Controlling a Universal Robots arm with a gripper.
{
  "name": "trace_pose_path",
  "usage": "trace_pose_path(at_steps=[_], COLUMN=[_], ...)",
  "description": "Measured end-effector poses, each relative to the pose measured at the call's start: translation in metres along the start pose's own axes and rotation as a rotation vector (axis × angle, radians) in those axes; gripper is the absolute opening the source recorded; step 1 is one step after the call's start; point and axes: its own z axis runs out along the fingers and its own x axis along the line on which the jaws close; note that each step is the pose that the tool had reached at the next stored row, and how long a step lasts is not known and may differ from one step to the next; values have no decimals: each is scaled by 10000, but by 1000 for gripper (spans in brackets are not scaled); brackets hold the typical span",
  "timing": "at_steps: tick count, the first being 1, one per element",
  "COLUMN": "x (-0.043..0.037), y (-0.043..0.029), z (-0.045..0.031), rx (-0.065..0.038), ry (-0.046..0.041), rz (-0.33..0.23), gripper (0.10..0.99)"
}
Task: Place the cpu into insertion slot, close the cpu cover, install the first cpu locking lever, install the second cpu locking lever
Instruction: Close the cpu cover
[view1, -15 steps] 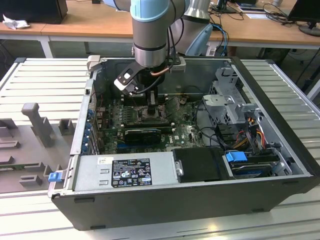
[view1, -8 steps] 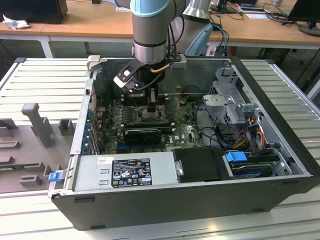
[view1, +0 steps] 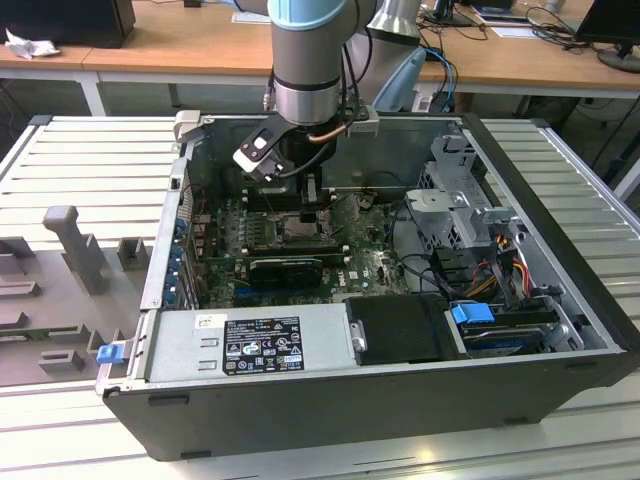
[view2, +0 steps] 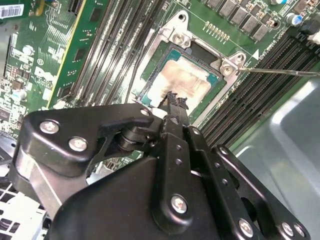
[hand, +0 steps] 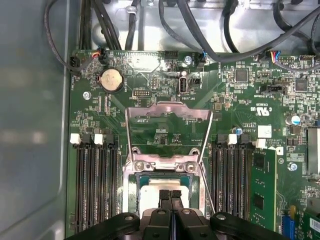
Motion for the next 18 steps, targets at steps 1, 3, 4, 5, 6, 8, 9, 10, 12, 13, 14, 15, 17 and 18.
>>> trace_pose_path(at_steps=[1,3,4,5,6,8,9,10,12,13,14,15,17,18], x=[0,0,-1,-1,-1,-1,-1,-2,-4,-4,-3,-4,-4,-4], y=[1,2,4,5,9,10,10,12,24,37,71,104,107,108], z=[-12,-44,-63,-90,-155,-164,-164,-164,-164,-163,-161,-159,-162,-173], rx=[0,-1,-1,-2,-1,-2,-2,-1,-1,-1,15,43,47,45], ry=[1,1,2,2,1,2,2,2,-2,-3,-4,-3,-6,-4], rz=[0,1,0,0,0,1,4,4,6,6,7,6,5,6], gripper=[106,106,106,106,106,106,106,106,106,106,106,106,106,106])
